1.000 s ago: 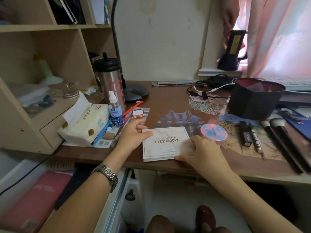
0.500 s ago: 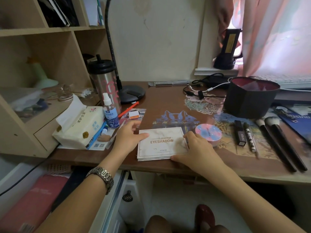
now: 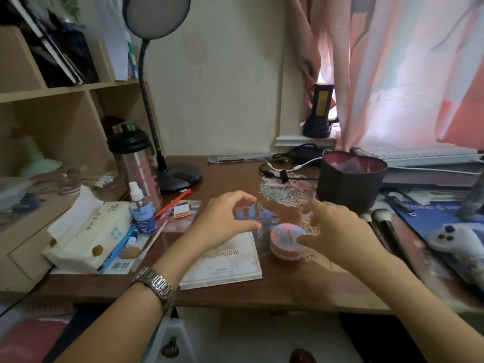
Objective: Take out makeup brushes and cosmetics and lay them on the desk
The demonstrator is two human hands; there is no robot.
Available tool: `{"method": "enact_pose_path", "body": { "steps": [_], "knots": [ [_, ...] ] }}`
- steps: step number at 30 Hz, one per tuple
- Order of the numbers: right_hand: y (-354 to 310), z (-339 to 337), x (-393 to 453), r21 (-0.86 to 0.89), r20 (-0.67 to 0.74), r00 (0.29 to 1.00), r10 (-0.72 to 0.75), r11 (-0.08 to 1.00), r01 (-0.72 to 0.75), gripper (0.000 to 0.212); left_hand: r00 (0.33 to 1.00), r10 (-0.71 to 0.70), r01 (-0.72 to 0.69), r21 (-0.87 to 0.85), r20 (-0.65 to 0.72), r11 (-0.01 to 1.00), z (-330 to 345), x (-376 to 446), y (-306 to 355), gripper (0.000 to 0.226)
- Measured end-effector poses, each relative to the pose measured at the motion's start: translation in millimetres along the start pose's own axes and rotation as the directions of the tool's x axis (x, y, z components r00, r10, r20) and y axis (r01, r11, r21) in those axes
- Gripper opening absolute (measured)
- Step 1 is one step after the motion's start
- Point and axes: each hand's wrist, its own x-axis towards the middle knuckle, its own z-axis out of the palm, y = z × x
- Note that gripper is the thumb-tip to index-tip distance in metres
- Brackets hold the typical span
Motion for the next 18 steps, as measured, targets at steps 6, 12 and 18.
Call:
{"method": "enact_pose_path", "body": {
  "steps": [6, 12, 18],
  "knots": [
    [30.8, -12.3, -5.1, -0.057, 0.022, 0.998, 0.059, 0.997, -0.057, 0.052, 0.966, 0.006, -0.031, 0.094, 0.258, 0.995, 43.9, 19.9, 26.6, 0.072],
    [49.8, -14.0, -11.1, -0.078, 0.047, 0.996, 0.081, 0.994, -0.077, 0.050, 0.949, -0.036, -0.014, 0.158, 0.314, 0.987, 75.5, 26.3, 21.3, 0.088],
    [51.4, -12.9, -12.3, -0.064, 0.063, 0.996, 0.069, 0.996, -0.065, 0.047, 0.967, -0.030, -0.001, 0.125, 0.253, 0.992, 82.8, 27.8, 15.7, 0.081]
  ]
}}
